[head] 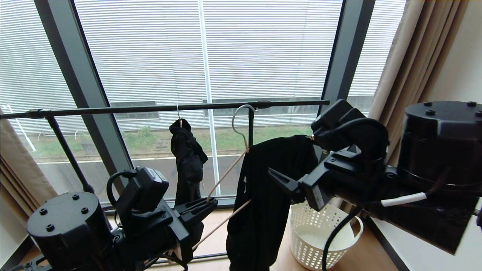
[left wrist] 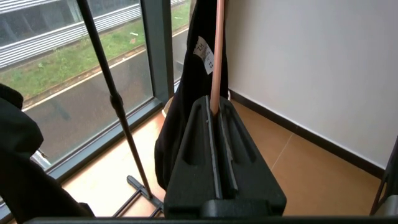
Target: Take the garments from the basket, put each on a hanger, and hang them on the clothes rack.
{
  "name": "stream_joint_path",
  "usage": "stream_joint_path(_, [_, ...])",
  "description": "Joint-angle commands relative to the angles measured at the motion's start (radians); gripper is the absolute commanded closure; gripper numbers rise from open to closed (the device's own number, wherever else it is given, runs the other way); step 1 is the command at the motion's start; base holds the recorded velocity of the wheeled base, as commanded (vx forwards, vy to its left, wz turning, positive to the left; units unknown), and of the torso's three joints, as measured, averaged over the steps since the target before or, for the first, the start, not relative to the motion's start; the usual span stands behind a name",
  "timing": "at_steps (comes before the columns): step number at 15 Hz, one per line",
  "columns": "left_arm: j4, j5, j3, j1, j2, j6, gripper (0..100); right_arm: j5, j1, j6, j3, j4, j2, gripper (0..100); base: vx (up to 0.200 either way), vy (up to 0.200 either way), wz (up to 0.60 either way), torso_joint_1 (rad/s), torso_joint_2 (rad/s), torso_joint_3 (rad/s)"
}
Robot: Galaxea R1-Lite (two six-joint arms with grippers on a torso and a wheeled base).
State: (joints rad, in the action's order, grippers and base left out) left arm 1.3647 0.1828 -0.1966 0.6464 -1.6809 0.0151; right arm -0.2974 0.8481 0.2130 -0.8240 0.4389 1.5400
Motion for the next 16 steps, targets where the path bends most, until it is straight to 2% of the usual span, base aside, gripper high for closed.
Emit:
stream_joint_path(1, [0.03, 0.004, 0.068, 0.001, -0.005, -0.003, 100, 0.11, -0.04, 0.069, 0.123, -0.014, -0.147, 0, 0.0, 0.0, 0.0, 0.0, 0.0, 0.0])
stream_joint_path(3, [0.065, 0.035, 0.134, -0.001, -0.005, -0.015, 100, 0.235, -0.049, 0.1, 0.154, -0.095, -0.198, 0, 0.0, 0.0, 0.0, 0.0, 0.0, 0.0])
stream_joint_path(4, [0.083, 0.037, 0.157, -0.001, -0.005, -0.018, 100, 0.268, -0.076, 0.105, 0.149, -0.158, -0.216, 0, 0.0, 0.0, 0.0, 0.0, 0.0, 0.0])
stream_joint_path(5, [0.102, 0.038, 0.183, 0.001, -0.007, -0.026, 100, 0.363, -0.121, 0.154, 0.144, -0.23, -0.239, 0, 0.0, 0.0, 0.0, 0.0, 0.0, 0.0])
stream_joint_path(7, [0.108, 0.04, 0.197, 0.006, -0.022, -0.046, 100, 0.551, -0.279, 0.358, 0.109, -0.362, -0.238, 0, 0.0, 0.0, 0.0, 0.0, 0.0, 0.0])
stream_joint_path(8, [0.108, 0.04, 0.197, 0.006, -0.023, -0.049, 100, 0.61, -0.331, 0.431, 0.048, -0.47, -0.225, 0, 0.0, 0.0, 0.0, 0.0, 0.0, 0.0])
stream_joint_path(10, [0.111, 0.04, 0.197, 0.01, -0.017, -0.052, 100, 0.715, -0.391, 0.56, -0.139, -0.735, -0.162, 0, 0.0, 0.0, 0.0, 0.0, 0.0, 0.0])
stream_joint_path(11, [0.111, 0.04, 0.197, 0.016, -0.019, -0.052, 100, 0.732, -0.405, 0.622, -0.211, -0.822, -0.123, 0, 0.0, 0.0, 0.0, 0.0, 0.0, 0.0])
stream_joint_path(12, [0.111, 0.04, 0.197, 0.016, -0.019, -0.052, 100, 0.732, -0.405, 0.622, -0.211, -0.822, -0.123, 0, 0.0, 0.0, 0.0, 0.0, 0.0, 0.0])
stream_joint_path(13, [0.113, 0.04, 0.197, 0.038, -0.02, -0.052, 100, 0.756, -0.409, 0.78, -0.388, -1.03, -0.02, 0, 0.0, 0.0, 0.0, 0.0, 0.0, 0.0])
stream_joint_path(14, [0.113, 0.04, 0.197, 0.039, -0.016, -0.052, 100, 0.775, -0.409, 0.847, -0.503, -1.161, 0.065, 0, 0.0, 0.0, 0.0, 0.0, 0.0, 0.0])
stream_joint_path(15, [0.113, 0.04, 0.197, 0.039, -0.014, -0.052, 100, 0.776, -0.409, 0.884, -0.61, -1.257, 0.15, 0, 0.0, 0.0, 0.0, 0.0, 0.0, 0.0])
stream_joint_path(16, [0.114, 0.04, 0.197, 0.041, -0.01, -0.052, 100, 0.778, -0.406, 0.884, -0.707, -1.307, 0.215, 0, 0.0, 0.0, 0.0, 0.0, 0.0, 0.0])
